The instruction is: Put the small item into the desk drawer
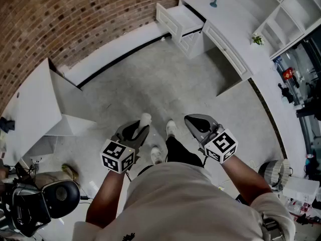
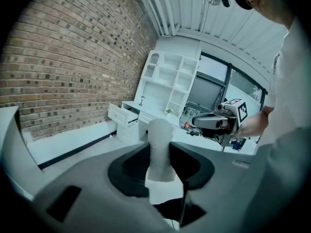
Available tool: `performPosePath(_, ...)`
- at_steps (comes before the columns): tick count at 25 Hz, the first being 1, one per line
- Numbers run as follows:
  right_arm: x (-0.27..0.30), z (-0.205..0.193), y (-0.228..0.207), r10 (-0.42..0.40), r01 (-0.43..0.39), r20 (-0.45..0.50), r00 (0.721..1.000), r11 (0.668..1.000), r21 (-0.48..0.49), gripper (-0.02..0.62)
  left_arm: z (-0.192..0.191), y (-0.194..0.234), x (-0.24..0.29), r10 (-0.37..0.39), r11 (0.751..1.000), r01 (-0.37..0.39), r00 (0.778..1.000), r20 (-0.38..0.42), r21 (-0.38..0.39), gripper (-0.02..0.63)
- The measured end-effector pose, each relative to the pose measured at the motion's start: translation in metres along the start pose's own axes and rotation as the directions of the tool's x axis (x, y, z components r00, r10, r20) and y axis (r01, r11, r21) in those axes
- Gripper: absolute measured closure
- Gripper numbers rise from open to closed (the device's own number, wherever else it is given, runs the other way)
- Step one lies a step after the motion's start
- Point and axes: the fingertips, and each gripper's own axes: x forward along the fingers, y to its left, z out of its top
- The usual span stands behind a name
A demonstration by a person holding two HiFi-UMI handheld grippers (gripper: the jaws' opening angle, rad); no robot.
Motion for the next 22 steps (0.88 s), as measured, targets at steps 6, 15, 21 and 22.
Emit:
performPosePath(6, 0.027, -0.001, -0.031, 0.017, -0.017, 0.005, 1.0, 1.0, 0.01, 0.586, 0.018, 0.022, 0.028, -0.003, 1.0, 0.004, 1.0, -0.007, 0.015, 0.483)
performPosePath(15, 0.079, 0.028, -0.133, 0.029, -0.03, 0.043, 0.999, 0.999, 0.041, 0.586, 0.077, 0.081, 0.105, 0.009, 1.0, -0.008, 0.997, -0.071, 0.025, 0.483)
performPosePath(21, 0.091, 0.047, -0.207, 0.017, -0.023, 0.092, 0.996, 0.998, 0.055, 0.557, 0.136, 0.105, 0.176, -0.007, 0.998, 0.013, 0.995, -0.101, 0.061, 0.483)
performPosePath(22, 0.093, 0.047, -0.219, 0.013, -0.018, 0.092, 0.996, 0.998, 0.061, 0.545, 0.143, 0.108, 0.188, -0.013, 0.998, 0.02, 0.995, -0.103, 0.066, 0.483)
